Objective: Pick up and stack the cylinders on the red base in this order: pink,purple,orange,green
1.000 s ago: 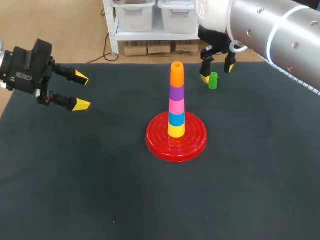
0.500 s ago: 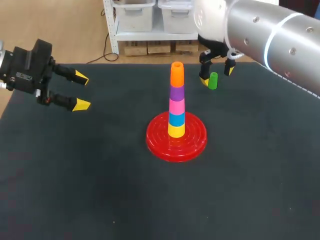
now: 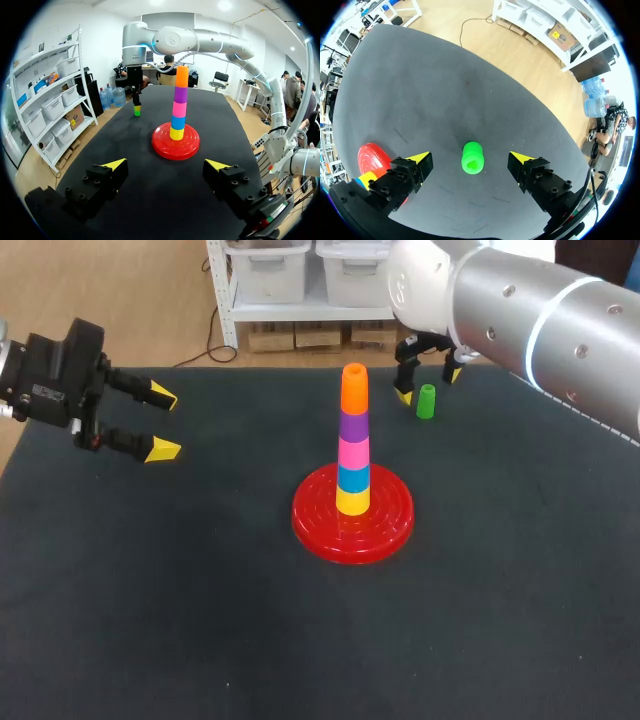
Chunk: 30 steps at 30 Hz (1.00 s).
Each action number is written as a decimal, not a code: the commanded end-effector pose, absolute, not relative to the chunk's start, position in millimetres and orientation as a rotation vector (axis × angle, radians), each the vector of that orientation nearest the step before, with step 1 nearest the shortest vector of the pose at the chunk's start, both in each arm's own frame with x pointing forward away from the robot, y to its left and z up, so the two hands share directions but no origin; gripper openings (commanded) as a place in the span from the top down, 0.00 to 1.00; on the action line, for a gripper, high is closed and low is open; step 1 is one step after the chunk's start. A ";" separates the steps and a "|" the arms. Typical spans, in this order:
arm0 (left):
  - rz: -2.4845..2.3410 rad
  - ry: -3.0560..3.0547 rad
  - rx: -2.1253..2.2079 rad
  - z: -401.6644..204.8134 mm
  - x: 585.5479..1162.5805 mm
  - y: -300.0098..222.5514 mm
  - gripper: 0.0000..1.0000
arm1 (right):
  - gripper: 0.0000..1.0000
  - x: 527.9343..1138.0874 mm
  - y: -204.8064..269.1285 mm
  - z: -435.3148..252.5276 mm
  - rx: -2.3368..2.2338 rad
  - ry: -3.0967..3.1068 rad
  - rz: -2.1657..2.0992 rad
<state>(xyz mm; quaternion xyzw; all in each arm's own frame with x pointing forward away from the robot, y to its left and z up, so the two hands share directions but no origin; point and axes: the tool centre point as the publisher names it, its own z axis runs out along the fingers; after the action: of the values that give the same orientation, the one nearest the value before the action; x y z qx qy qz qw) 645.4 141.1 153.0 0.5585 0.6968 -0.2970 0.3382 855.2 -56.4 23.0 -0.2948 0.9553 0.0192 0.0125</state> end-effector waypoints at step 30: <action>-0.772 1.811 1.453 152.0 644.6 141.6 0.00 | 0.56 874.3 -55.1 13.0 -0.958 3.221 -0.090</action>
<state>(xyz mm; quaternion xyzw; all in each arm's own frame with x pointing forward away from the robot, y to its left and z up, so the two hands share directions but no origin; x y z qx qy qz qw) 645.4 141.1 153.0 0.5585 0.6967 -0.2970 0.3382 864.6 -57.3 13.5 -0.2851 0.9581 0.0105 0.0277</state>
